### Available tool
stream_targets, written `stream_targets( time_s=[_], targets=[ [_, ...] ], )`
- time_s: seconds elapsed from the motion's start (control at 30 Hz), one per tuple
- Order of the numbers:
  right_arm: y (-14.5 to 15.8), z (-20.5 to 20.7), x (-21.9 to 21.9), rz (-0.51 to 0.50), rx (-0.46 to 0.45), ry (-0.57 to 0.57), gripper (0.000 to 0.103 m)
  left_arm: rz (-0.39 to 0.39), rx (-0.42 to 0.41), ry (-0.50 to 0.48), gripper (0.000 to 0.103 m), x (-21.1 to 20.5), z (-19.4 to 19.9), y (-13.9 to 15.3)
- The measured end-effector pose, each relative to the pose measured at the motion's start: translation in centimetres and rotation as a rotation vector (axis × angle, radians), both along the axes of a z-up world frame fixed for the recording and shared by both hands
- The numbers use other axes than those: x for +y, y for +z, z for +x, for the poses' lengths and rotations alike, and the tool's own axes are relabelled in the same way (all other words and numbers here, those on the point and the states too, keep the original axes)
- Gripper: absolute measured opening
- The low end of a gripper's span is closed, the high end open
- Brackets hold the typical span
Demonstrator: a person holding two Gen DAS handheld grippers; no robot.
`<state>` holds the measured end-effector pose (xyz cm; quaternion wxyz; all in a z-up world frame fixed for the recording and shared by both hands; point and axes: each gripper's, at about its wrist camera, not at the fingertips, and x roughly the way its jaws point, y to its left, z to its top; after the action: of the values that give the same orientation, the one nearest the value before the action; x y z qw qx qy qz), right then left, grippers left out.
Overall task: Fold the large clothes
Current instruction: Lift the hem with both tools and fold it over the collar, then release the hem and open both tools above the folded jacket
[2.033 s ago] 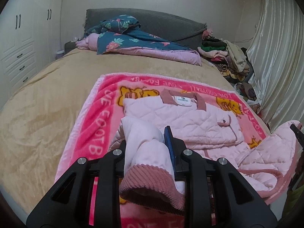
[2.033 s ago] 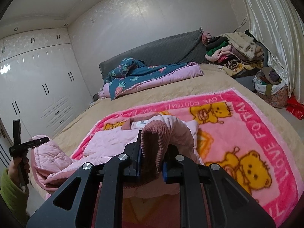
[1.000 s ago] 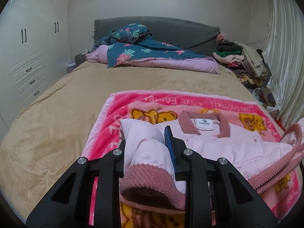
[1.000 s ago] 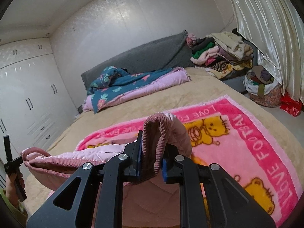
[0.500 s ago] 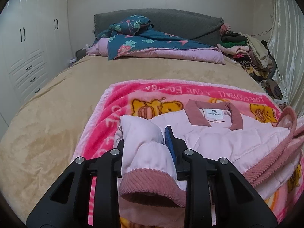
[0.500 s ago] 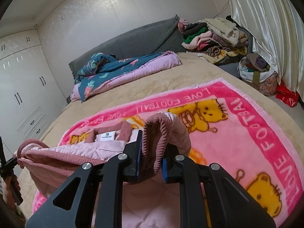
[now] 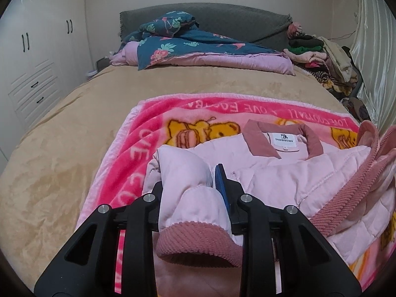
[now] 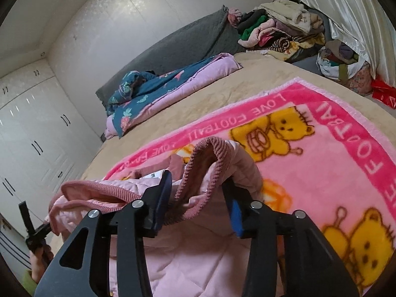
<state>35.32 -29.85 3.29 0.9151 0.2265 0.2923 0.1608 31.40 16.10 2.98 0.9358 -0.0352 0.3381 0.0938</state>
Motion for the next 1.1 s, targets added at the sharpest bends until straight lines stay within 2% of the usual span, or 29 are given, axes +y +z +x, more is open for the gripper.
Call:
stream_targets(
  time_s=[0.03, 0.07, 0.17, 0.3, 0.5, 0.57, 0.63, 0.67, 0.73, 0.83, 0.93, 0.97, 1.1],
  targets=[
    [0.1, -0.3, -0.1, 0.018, -0.018, -0.002, 0.077, -0.001, 0.001, -0.001, 0.020, 0.0, 0.1, 0.0],
    [0.3, -0.6, -0.3, 0.022, -0.034, -0.014, 0.084, 0.002, 0.000, 0.000, 0.020, 0.0, 0.0, 0.0],
    [0.9, -1.4, -0.1, 0.015, -0.087, 0.005, 0.085, 0.000, -0.001, -0.008, 0.021, -0.1, 0.3, -0.3],
    [0.7, -2.5, 2.1, -0.099, -0.116, 0.048, 0.086, -0.004, -0.002, -0.018, 0.024, -0.6, 0.7, -0.6],
    [-3.4, -3.0, 6.6, -0.254, -0.035, 0.130, 0.086, 0.000, -0.002, -0.023, 0.026, -1.0, 1.0, -0.8],
    [-5.0, -3.0, 7.8, -0.291, 0.000, 0.160, 0.086, 0.002, -0.011, -0.023, 0.035, -1.1, 0.9, -0.7],
    [-6.4, -2.9, 9.1, -0.331, 0.034, 0.181, 0.087, -0.004, -0.028, -0.028, 0.059, -1.3, 0.7, -0.4],
    [-6.8, -2.9, 9.5, -0.350, 0.037, 0.187, 0.088, 0.009, -0.045, -0.019, 0.075, -1.6, 0.4, -0.1],
    [-7.4, -3.1, 10.2, -0.383, 0.031, 0.187, 0.088, 0.038, -0.069, -0.010, 0.078, -2.0, -0.1, 0.6],
    [-7.5, -3.2, 10.2, -0.361, 0.033, 0.184, 0.089, 0.031, -0.080, -0.026, 0.083, -2.3, -0.4, 1.5],
    [-7.1, -3.7, 9.8, -0.340, 0.026, 0.179, 0.089, 0.056, -0.093, -0.024, 0.089, -2.8, -0.9, 2.1],
    [-7.0, -3.8, 9.6, -0.334, 0.024, 0.177, 0.089, 0.060, -0.096, -0.024, 0.094, -2.9, -1.0, 2.2],
    [-6.0, -4.9, 8.9, -0.328, 0.005, 0.171, 0.089, 0.085, -0.101, -0.022, 0.094, -3.5, -1.8, 2.5]
  ],
)
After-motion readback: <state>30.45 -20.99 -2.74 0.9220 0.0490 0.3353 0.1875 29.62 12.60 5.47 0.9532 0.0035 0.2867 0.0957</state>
